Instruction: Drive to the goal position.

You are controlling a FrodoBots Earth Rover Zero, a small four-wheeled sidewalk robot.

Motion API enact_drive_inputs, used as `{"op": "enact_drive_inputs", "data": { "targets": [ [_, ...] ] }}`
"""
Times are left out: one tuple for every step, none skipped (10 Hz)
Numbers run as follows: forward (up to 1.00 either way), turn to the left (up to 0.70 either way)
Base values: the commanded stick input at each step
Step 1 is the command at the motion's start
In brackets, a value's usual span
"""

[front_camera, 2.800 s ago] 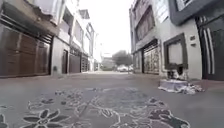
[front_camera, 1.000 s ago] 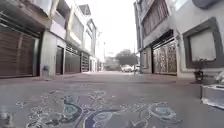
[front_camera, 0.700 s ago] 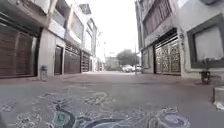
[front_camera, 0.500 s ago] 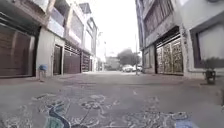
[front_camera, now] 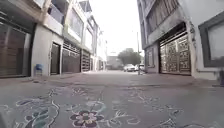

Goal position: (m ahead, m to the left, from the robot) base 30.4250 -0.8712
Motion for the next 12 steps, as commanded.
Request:
{"op": "enact_drive_inputs", "data": {
  "targets": [
    [1.00,0.06],
    [1.00,0.06],
    [1.00,0.06],
    [1.00,0.06],
    [1.00,0.06],
    [1.00,0.06],
    [1.00,0.06],
    [1.00,0.06],
    [1.00,0.06],
    [1.00,0.06],
    [1.00,0.06],
    [1.00,0.06]
  ]
}}
